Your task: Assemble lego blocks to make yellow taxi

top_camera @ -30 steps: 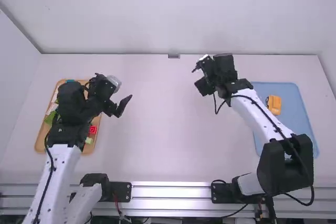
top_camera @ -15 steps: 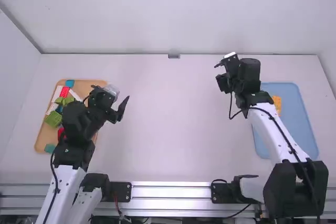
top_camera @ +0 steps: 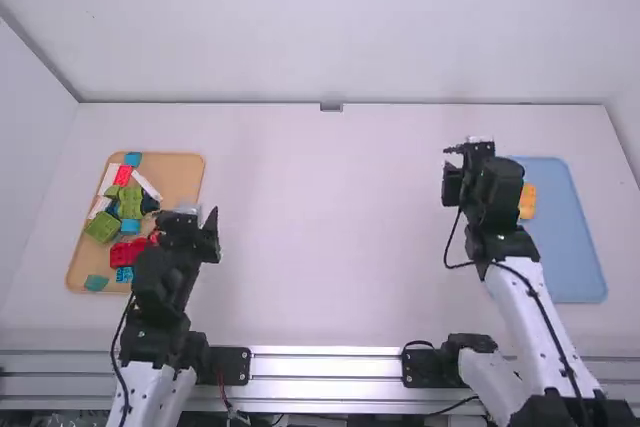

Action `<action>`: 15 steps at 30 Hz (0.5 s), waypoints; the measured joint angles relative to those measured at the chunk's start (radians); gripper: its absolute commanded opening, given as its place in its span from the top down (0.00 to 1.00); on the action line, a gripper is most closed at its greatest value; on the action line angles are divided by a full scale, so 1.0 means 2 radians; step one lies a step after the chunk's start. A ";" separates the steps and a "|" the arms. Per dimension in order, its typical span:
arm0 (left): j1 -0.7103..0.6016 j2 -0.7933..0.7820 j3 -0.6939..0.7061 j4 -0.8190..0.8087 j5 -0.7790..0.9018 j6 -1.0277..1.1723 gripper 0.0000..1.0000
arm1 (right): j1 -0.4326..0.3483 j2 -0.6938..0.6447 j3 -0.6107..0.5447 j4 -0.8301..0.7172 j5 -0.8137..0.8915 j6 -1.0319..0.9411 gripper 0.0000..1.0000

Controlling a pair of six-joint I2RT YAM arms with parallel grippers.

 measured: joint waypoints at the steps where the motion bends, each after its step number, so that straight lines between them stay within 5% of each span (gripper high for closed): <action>1: 0.000 -0.007 -0.007 0.000 -0.002 -0.002 0.67 | 0.000 -0.008 -0.008 0.000 0.000 0.005 0.62; 15: 0.000 -0.122 -0.090 0.002 -0.013 -0.011 0.88 | 0.000 -0.168 -0.166 0.000 -0.002 0.037 0.93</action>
